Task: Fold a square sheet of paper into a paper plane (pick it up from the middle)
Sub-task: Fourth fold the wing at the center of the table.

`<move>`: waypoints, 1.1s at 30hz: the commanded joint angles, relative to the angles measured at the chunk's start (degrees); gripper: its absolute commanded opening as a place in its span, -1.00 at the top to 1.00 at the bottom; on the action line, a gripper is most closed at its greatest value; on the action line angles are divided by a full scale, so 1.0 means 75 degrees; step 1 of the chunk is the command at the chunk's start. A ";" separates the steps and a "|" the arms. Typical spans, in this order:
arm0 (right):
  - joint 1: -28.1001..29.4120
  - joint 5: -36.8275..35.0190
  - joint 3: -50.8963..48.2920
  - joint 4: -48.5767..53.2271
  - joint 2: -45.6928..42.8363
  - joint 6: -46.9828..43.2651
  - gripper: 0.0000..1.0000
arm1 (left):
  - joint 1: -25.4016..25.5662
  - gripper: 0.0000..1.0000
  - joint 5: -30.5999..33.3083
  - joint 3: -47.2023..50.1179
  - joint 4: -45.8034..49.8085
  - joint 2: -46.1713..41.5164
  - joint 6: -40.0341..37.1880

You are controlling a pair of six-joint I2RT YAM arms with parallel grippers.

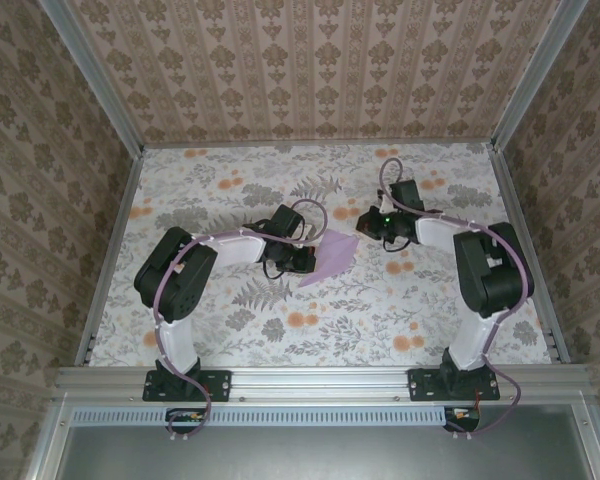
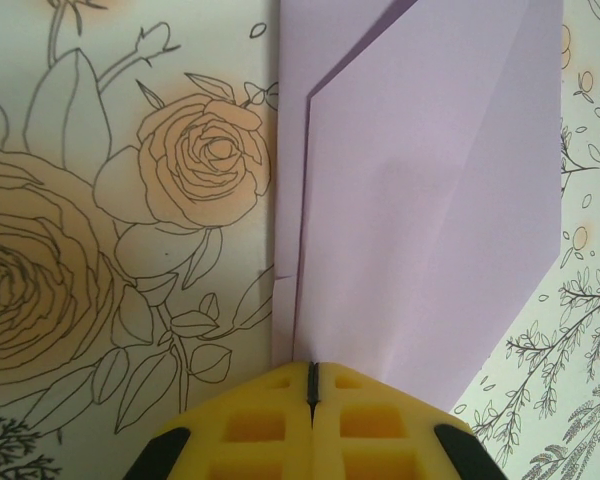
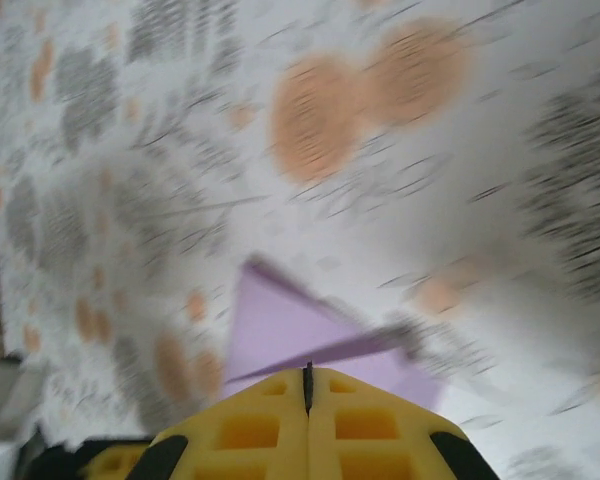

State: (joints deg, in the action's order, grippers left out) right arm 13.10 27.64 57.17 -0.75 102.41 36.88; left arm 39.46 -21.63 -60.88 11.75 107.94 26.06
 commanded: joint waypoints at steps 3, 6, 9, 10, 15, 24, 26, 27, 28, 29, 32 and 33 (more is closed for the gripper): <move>0.0925 0.0257 -0.0487 -0.0416 0.0070 0.0878 1.00 | 0.0053 1.00 0.0649 0.0443 0.1476 0.0501 0.0011; 0.1243 0.0391 -0.0394 -0.0590 0.0491 0.1125 1.00 | 0.0058 1.00 0.0637 0.0441 0.1469 0.0485 0.0005; 0.1331 0.0497 -0.0329 -0.0671 0.0881 0.1266 1.00 | 0.0057 1.00 0.0622 0.0430 0.1452 0.0462 0.0007; 0.1335 0.0498 -0.0328 -0.0686 0.0974 0.1275 1.00 | 0.0056 1.00 0.0615 0.0440 0.1451 0.0459 0.0008; 0.1312 0.0289 -0.0269 -0.0382 0.1229 0.1212 1.00 | 0.0059 1.00 0.0576 0.0376 0.1456 0.0368 -0.0009; 0.1306 -0.0478 -0.0138 0.0901 0.1217 0.0932 1.00 | -0.0060 1.00 0.0122 -0.0286 0.1371 -0.0382 0.0102; 0.1302 -0.0621 -0.0062 0.1150 0.1245 0.0889 1.00 | -0.0083 0.97 0.0071 -0.0410 0.1222 -0.0704 0.0288; 0.1300 -0.0668 -0.0034 0.1230 0.1263 0.0883 1.00 | -0.0088 0.90 0.0031 -0.0424 0.1115 -0.0845 0.0393; 0.1301 -0.0712 -0.0015 0.1301 0.1295 0.0880 1.00 | -0.0094 0.87 -0.0003 -0.0404 0.0999 -0.0958 0.0519; 0.1306 -0.0751 -0.0006 0.1358 0.1309 0.0883 1.00 | -0.0089 0.86 -0.0053 -0.0345 0.0869 -0.1038 0.0662; 0.1301 -0.0769 0.0004 0.1437 0.1346 0.0900 1.00 | -0.0030 0.85 -0.0341 -0.0074 0.0355 -0.1089 0.1177; 0.1306 -0.0767 0.0020 0.1464 0.1372 0.0906 1.00 | 0.0016 0.85 -0.0493 0.0000 0.0183 -0.1057 0.1319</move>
State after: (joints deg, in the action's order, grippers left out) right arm 23.11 27.64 58.02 2.04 109.62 44.73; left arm 39.13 -22.48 -62.26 16.08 100.95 31.29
